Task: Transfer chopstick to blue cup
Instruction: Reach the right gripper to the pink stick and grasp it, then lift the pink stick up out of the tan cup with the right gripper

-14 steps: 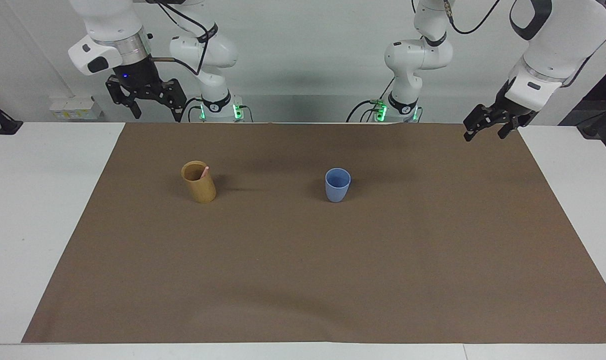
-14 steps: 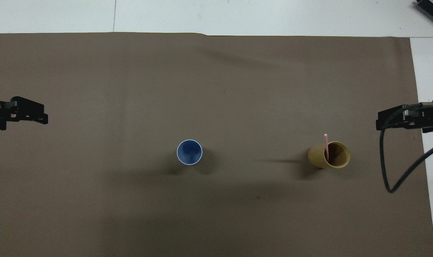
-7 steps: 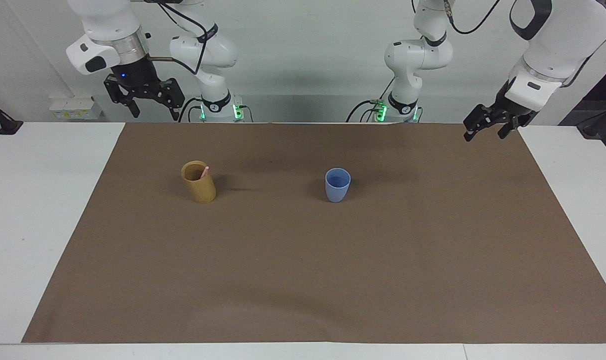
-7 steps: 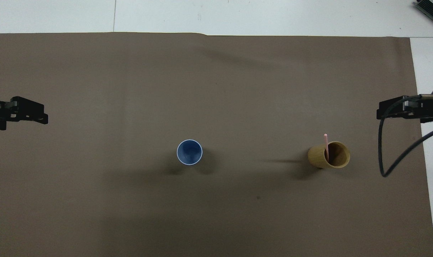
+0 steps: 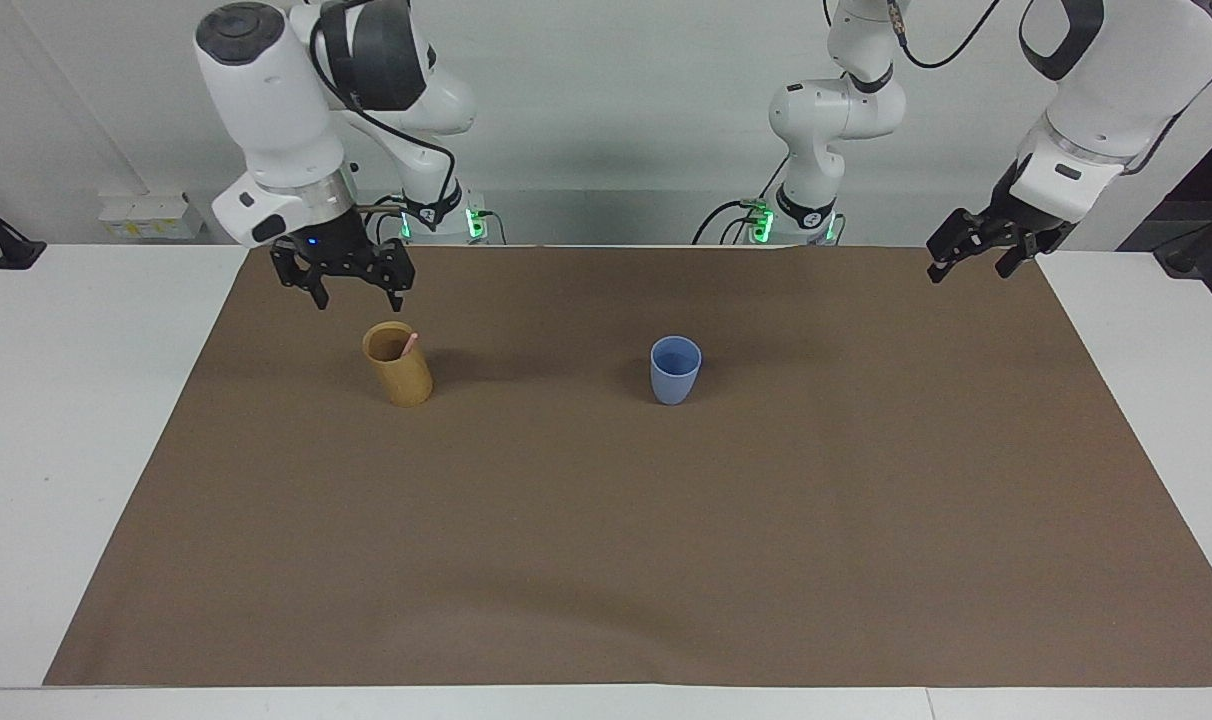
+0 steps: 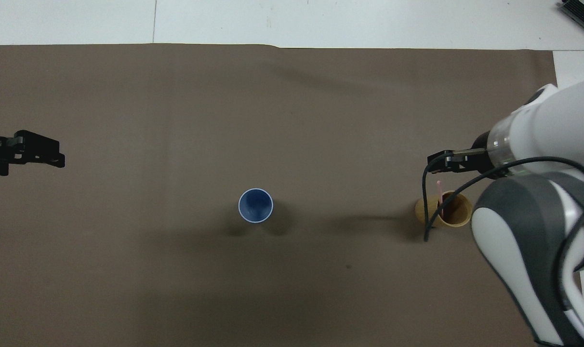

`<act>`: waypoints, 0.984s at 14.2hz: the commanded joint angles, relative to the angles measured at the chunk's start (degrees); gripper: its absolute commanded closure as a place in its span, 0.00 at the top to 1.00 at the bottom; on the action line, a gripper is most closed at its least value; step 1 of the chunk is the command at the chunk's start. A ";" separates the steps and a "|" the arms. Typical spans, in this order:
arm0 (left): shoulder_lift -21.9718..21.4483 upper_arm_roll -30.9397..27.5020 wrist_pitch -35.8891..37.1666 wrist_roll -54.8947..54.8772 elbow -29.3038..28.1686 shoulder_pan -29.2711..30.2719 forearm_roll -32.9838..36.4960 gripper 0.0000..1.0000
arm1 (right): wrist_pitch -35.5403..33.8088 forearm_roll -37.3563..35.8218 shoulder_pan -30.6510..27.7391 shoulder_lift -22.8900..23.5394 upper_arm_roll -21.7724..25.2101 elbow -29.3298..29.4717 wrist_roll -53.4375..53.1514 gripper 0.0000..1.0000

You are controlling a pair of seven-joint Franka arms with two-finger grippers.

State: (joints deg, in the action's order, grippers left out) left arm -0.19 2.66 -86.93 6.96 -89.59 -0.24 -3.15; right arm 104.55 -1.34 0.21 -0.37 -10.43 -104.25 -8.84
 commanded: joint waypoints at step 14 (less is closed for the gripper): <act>-0.25 0.42 1.07 -0.19 0.56 0.86 0.08 1.00 | 6.46 -7.01 1.64 -2.97 -0.03 -11.59 1.81 0.00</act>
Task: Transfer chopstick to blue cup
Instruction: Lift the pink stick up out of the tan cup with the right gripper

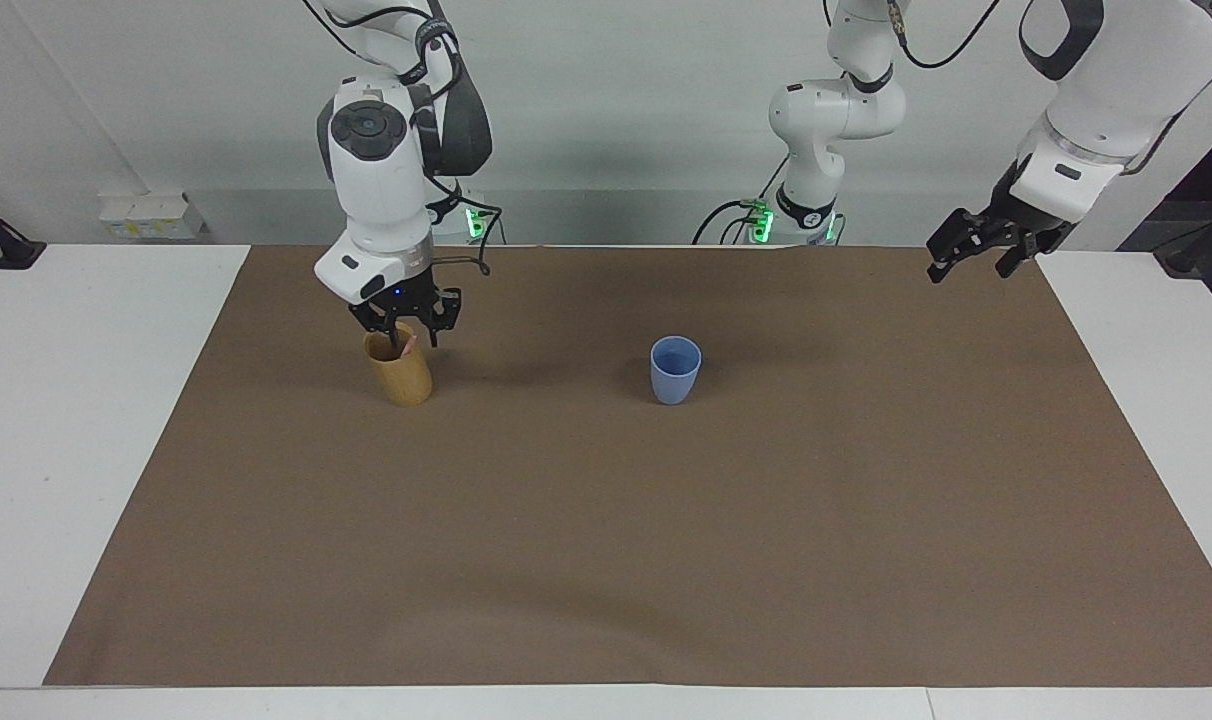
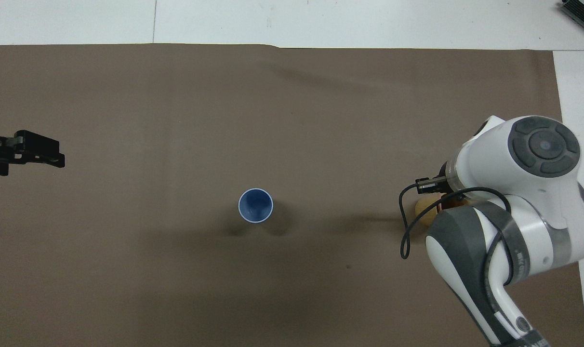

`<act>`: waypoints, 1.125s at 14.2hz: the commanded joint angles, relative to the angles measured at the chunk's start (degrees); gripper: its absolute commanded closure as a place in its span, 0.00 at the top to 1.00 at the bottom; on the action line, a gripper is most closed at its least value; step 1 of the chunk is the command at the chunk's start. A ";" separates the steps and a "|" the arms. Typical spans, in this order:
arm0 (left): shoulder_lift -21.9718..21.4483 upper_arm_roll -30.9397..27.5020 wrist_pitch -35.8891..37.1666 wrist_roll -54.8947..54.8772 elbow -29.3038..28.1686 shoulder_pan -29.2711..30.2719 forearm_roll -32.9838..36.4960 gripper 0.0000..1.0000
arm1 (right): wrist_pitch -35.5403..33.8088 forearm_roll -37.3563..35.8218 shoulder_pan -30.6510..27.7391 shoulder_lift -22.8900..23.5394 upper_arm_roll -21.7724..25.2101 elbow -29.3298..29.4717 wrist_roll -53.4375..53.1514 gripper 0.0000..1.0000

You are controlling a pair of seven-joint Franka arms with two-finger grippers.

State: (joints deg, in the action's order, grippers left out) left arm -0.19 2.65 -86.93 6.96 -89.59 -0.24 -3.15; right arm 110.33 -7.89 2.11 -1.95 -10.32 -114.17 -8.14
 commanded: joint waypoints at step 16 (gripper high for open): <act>-0.25 0.42 1.06 -0.19 0.56 0.86 0.08 1.00 | -1.26 0.51 -1.23 -4.38 -0.14 0.53 0.23 0.00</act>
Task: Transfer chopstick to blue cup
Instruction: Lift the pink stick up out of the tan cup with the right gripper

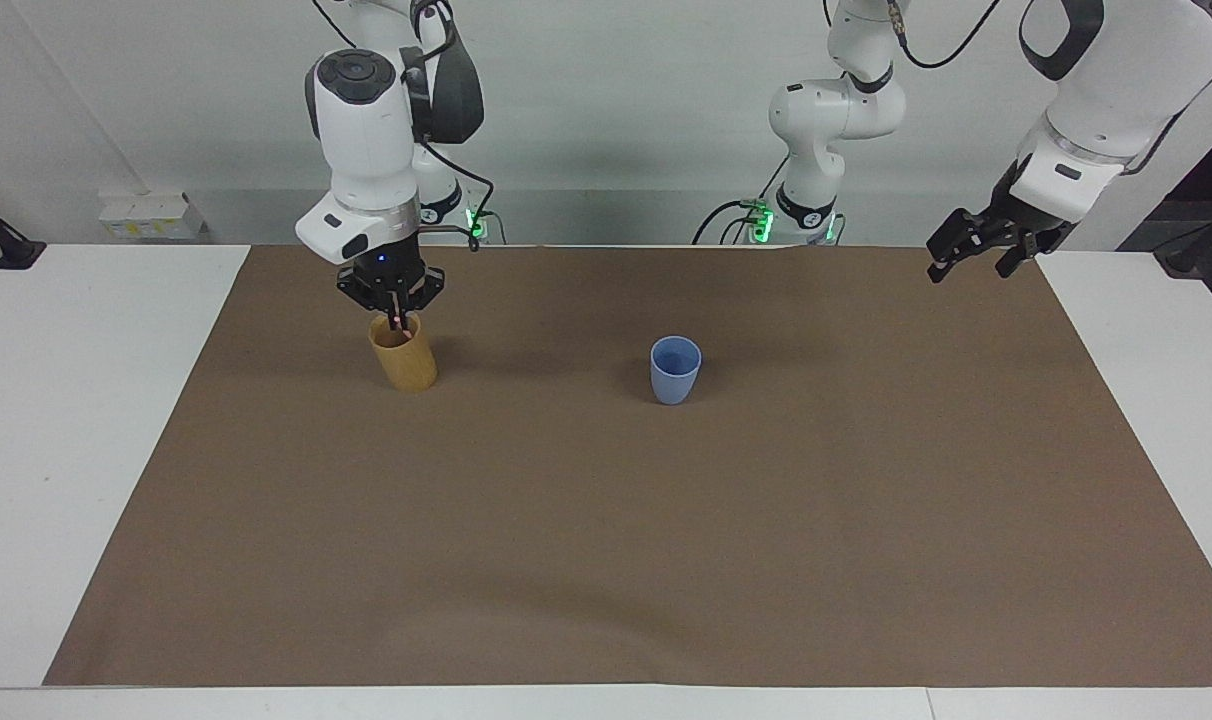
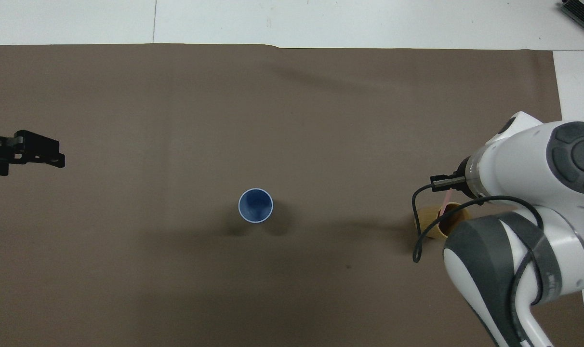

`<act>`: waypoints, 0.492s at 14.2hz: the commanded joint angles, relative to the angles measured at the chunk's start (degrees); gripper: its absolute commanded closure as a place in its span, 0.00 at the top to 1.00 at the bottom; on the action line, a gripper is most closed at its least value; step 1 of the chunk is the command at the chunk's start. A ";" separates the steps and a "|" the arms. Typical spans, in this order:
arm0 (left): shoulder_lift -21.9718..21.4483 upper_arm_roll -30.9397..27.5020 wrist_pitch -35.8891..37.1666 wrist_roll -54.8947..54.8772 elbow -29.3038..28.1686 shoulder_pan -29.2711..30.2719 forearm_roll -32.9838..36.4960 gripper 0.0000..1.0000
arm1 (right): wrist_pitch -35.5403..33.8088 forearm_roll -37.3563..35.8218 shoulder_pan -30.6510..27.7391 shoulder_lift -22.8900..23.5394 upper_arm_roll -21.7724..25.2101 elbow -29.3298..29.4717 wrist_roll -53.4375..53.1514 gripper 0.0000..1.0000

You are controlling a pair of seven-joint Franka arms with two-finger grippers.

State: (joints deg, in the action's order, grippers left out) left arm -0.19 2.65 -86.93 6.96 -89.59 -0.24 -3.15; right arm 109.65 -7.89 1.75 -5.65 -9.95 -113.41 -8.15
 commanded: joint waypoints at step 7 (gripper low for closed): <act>-0.25 0.42 1.06 -0.28 0.56 0.86 0.08 1.00 | -8.74 0.86 -0.96 -7.09 0.55 4.94 -0.20 0.00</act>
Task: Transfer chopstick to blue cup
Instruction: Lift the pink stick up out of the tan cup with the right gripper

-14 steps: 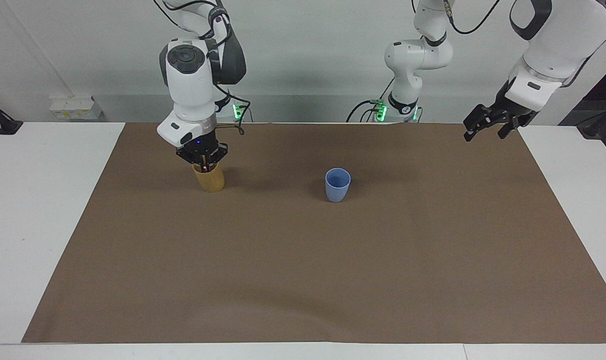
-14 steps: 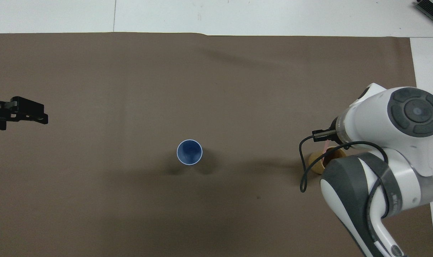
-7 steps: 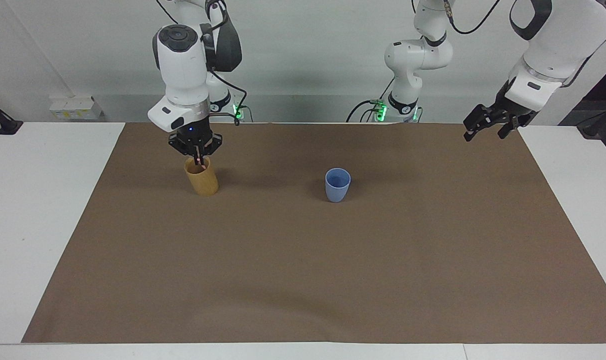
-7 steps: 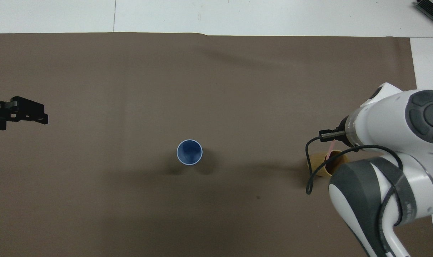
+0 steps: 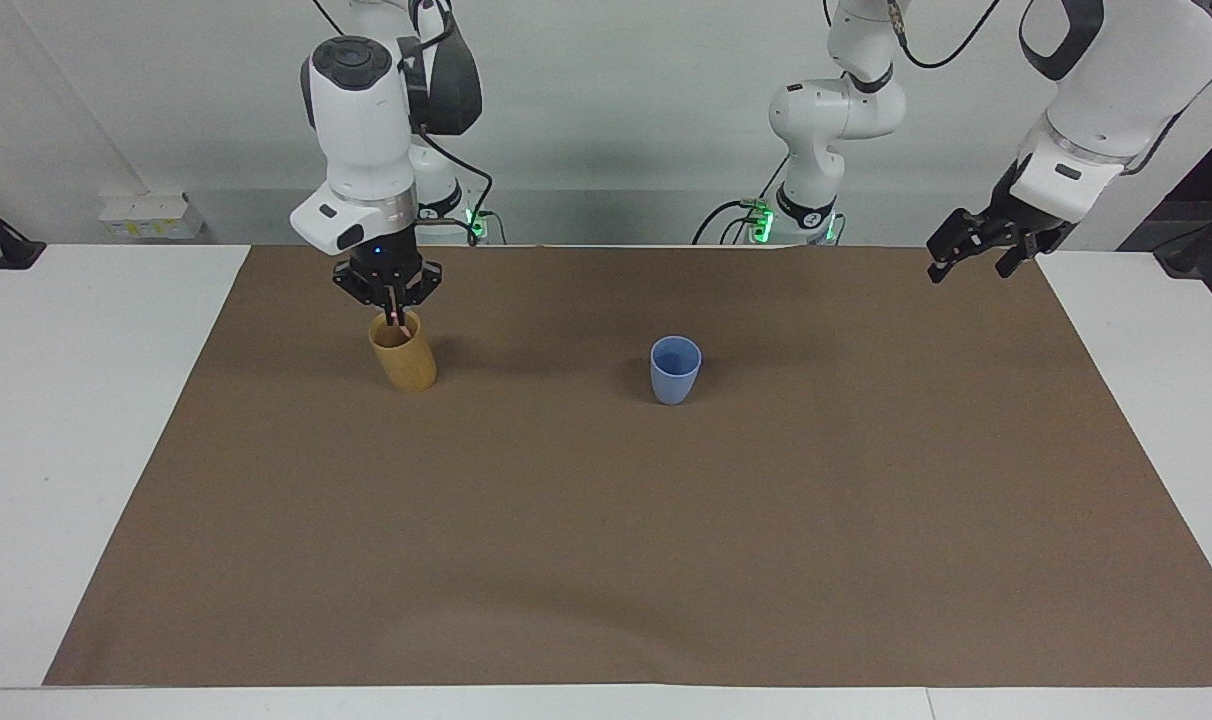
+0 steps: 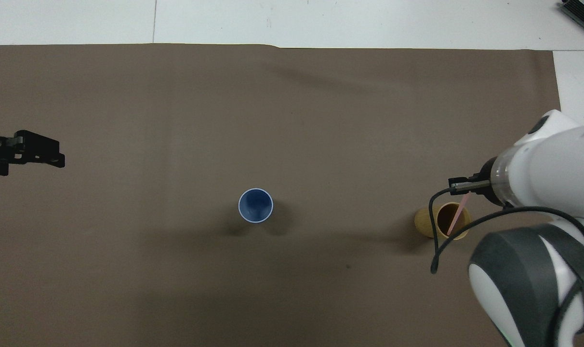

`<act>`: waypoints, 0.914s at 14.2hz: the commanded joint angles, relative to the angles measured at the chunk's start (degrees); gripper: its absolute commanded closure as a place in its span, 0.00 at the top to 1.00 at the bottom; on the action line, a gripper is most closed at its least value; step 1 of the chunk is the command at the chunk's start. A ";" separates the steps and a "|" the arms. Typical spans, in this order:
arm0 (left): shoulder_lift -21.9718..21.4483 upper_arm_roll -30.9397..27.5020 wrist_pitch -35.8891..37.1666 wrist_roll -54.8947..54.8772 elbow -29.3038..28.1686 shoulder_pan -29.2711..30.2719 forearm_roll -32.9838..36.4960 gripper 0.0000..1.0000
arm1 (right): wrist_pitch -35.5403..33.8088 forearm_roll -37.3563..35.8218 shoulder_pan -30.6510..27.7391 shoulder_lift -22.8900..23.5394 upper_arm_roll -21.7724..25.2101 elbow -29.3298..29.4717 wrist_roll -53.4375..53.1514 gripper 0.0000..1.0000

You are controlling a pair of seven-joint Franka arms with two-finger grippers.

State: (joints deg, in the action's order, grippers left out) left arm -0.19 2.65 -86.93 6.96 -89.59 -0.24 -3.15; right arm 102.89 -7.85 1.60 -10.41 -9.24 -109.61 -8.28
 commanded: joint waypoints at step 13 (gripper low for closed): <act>-0.25 0.42 1.06 -0.19 0.56 0.86 0.08 1.00 | 2.92 9.34 0.16 -1.72 -6.92 7.22 -10.87 0.00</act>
State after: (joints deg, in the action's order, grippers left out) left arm -0.19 2.65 -86.93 6.96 -89.59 -0.24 -3.15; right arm 104.47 0.17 2.02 -12.60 -13.68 -103.40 -16.05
